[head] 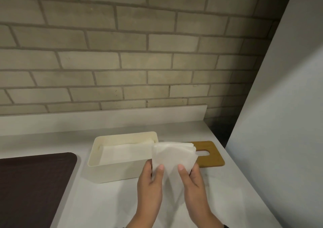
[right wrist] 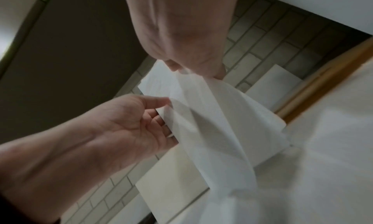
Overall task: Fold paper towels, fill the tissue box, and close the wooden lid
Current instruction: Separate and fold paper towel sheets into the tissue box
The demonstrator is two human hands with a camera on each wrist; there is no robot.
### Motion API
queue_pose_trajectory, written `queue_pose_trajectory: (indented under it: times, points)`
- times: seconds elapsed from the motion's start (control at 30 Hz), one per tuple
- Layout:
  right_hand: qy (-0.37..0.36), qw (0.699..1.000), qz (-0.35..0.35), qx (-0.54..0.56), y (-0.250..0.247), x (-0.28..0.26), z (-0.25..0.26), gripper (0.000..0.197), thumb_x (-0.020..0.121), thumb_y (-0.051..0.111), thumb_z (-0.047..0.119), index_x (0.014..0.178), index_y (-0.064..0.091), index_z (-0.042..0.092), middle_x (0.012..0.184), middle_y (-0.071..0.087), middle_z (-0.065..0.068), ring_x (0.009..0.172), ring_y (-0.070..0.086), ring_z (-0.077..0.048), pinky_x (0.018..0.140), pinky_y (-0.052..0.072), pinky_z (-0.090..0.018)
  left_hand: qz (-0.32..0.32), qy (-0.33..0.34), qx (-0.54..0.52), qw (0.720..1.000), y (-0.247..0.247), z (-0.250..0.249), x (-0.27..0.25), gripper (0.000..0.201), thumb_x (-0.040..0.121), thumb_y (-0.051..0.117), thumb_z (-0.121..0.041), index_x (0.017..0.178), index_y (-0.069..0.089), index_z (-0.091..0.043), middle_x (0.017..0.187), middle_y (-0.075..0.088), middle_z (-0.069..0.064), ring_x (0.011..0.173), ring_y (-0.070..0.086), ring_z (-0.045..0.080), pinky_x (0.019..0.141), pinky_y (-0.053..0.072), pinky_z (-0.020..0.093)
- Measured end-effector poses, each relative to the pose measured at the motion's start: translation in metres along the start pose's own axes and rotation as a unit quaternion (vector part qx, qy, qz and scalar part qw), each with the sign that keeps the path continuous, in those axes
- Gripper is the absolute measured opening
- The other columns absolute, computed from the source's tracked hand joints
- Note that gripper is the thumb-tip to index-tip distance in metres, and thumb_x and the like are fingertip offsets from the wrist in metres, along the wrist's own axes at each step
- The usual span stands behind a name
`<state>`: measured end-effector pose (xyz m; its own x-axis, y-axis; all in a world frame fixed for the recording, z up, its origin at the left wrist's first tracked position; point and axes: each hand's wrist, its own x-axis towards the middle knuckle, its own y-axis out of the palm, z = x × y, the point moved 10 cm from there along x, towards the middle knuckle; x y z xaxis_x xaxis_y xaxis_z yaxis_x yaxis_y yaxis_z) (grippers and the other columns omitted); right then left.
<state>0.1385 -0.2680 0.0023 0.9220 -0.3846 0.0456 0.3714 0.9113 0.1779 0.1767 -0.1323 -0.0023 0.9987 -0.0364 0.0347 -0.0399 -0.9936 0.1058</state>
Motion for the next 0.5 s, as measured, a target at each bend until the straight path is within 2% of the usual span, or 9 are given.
queue_pose_trajectory:
  times: [0.1,0.2,0.27,0.33,0.43,0.5]
  points:
    - [-0.003,1.000,0.004,0.014,0.003,0.001,-0.001,0.027,0.095,0.048,0.015,0.118,0.052,0.029,0.107,0.068,0.007,0.096,0.067,-0.005,0.070,0.054,-0.019,0.001,0.014,-0.028,1.000,0.001,-0.005,0.000,0.014,0.091,0.060,-0.024,0.105,0.063,-0.026,0.099,0.073,-0.005,0.097,0.068,0.016,0.088,0.054,0.044]
    - [-0.024,1.000,0.017,0.003,0.004,0.005,0.002,0.025,0.096,0.045,0.014,0.116,0.053,0.028,0.105,0.068,0.007,0.098,0.066,-0.008,0.077,0.055,-0.024,0.020,0.004,-0.039,0.999,0.005,-0.002,0.002,0.036,0.079,0.067,-0.035,0.113,0.059,-0.030,0.105,0.071,-0.008,0.100,0.067,0.012,0.088,0.054,0.036]
    - [-0.005,0.999,0.023,-0.023,0.006,0.005,-0.009,0.026,0.096,0.047,0.016,0.115,0.052,0.032,0.107,0.067,0.007,0.102,0.064,-0.010,0.086,0.053,-0.029,0.008,-0.023,-0.022,0.999,0.002,0.011,0.002,0.030,0.084,0.070,-0.030,0.113,0.060,-0.031,0.103,0.072,-0.008,0.100,0.067,0.013,0.089,0.054,0.036]
    - [0.005,0.997,0.043,-0.069,0.008,0.004,-0.019,0.028,0.094,0.052,0.017,0.115,0.050,0.036,0.110,0.065,0.008,0.106,0.062,-0.011,0.089,0.052,-0.030,-0.013,-0.043,-0.030,0.999,-0.003,0.018,0.001,0.016,0.090,0.062,-0.021,0.104,0.065,-0.028,0.097,0.074,-0.005,0.097,0.069,0.017,0.087,0.055,0.037]
    - [-0.007,0.969,0.102,-0.225,0.013,0.015,-0.020,0.037,0.086,0.066,0.018,0.110,0.046,0.037,0.109,0.060,0.020,0.104,0.059,-0.001,0.083,0.049,-0.016,-0.037,-0.061,-0.118,0.991,-0.014,0.011,0.007,0.016,0.094,0.055,-0.016,0.103,0.068,-0.021,0.100,0.075,0.002,0.096,0.069,0.020,0.085,0.054,0.040]
    - [0.012,0.938,0.127,-0.321,0.014,0.026,-0.018,0.044,0.083,0.068,0.015,0.110,0.043,0.038,0.109,0.059,0.020,0.104,0.058,-0.002,0.078,0.045,-0.011,-0.058,-0.057,-0.191,0.978,-0.028,-0.004,0.014,0.019,0.095,0.053,-0.014,0.107,0.067,-0.016,0.104,0.074,0.004,0.097,0.069,0.020,0.083,0.052,0.038]
